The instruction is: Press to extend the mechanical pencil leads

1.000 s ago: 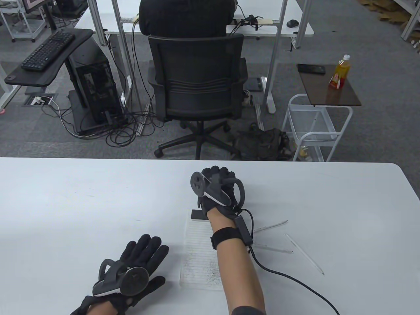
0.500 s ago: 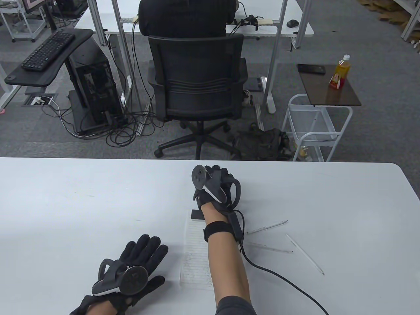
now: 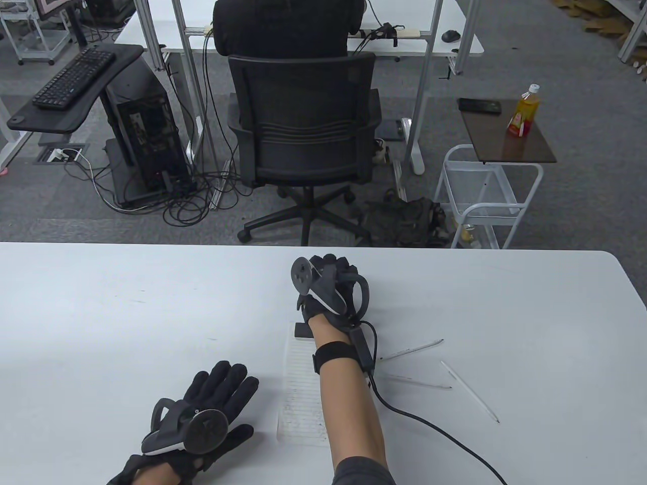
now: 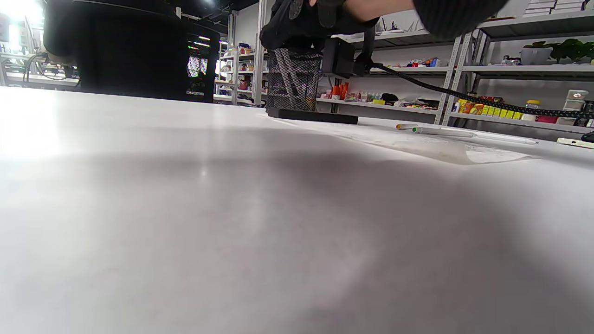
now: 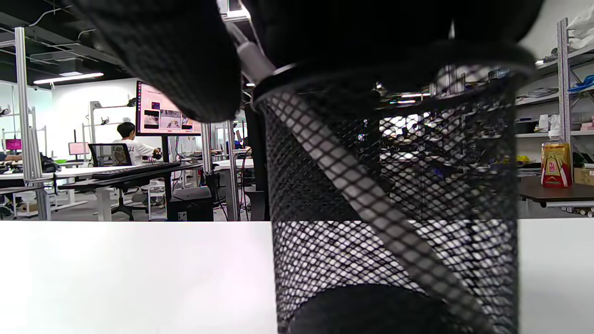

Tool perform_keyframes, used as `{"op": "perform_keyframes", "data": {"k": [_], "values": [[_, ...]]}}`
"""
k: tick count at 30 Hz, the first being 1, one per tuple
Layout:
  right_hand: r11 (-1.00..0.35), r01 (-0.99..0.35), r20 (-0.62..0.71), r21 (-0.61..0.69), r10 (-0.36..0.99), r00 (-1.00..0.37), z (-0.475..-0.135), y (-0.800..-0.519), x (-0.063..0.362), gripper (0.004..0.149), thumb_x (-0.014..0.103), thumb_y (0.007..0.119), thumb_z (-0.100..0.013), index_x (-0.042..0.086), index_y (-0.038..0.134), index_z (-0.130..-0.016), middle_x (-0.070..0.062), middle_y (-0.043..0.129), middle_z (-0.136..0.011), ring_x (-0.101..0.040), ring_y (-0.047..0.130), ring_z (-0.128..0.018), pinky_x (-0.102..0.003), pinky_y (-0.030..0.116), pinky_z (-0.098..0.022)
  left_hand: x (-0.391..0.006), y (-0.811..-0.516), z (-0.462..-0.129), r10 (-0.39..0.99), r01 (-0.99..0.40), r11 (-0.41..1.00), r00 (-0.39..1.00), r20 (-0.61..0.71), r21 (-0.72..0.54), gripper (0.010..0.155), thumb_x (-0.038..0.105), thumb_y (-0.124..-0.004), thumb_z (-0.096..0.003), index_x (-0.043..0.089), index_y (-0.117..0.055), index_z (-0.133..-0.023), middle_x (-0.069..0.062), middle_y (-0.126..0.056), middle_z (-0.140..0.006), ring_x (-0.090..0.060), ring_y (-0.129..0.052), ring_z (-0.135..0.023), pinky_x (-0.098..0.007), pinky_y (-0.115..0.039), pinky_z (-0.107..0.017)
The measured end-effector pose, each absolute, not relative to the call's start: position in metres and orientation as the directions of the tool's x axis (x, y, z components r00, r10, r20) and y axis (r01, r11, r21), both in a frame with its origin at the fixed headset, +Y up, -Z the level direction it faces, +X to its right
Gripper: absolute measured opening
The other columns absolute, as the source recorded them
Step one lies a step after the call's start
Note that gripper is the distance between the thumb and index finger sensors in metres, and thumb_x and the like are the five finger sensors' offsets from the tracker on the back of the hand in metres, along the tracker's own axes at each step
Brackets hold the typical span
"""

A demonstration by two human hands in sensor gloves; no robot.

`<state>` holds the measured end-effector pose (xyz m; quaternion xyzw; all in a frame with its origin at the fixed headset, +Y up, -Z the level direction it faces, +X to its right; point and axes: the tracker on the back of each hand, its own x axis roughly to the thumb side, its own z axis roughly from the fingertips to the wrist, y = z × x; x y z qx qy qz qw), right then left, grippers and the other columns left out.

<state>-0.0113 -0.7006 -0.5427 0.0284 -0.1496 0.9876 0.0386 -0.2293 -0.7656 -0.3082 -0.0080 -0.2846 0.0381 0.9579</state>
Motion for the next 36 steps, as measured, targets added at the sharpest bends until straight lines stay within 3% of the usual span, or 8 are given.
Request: {"op": "perform_keyframes", "data": {"k": [19, 27, 36], "values": [[-0.941, -0.063, 0.112, -0.331, 0.027, -0.993, -0.539, -0.696, -0.013, 0.042, 0.033, 0.099, -0.048, 0.003, 0.094, -0.078, -0.018, 0.097, -0.072, -0.042, 0.1, -0.067, -0.063, 0.079, -0.054, -0.228, -0.766, -0.308, 0.074, -0.06, 0.997, 0.835, 0.545, -0.042, 0.084, 0.062, -0.068, -0.0462, 0.026, -0.035, -0.115, -0.011, -0.031, -0.121, -0.046, -0.031, -0.112, -0.067, -0.036, -0.075], [-0.925, -0.106, 0.202, -0.364, 0.033, -0.979, -0.519, -0.661, -0.009, 0.044, 0.034, 0.099, -0.046, 0.006, 0.093, -0.079, -0.017, 0.095, -0.073, -0.044, 0.098, -0.067, -0.064, 0.08, -0.053, -0.228, -0.766, -0.308, 0.067, -0.055, 0.998, 0.835, 0.546, -0.038, 0.084, 0.062, -0.068, -0.0462, 0.026, -0.035, -0.115, -0.011, -0.031, -0.121, -0.046, -0.031, -0.112, -0.067, -0.036, -0.075], [-0.875, -0.212, 0.294, -0.435, 0.084, -0.952, -0.469, -0.604, 0.018, 0.045, 0.03, 0.097, -0.047, 0.003, 0.089, -0.082, -0.017, 0.103, -0.066, -0.041, 0.109, -0.06, -0.059, 0.088, -0.05, -0.228, -0.765, -0.307, 0.064, -0.056, 0.998, 0.837, 0.543, -0.031, 0.084, 0.062, -0.068, -0.0461, 0.026, -0.035, -0.115, -0.011, -0.031, -0.121, -0.046, -0.031, -0.112, -0.067, -0.036, -0.075]]}}
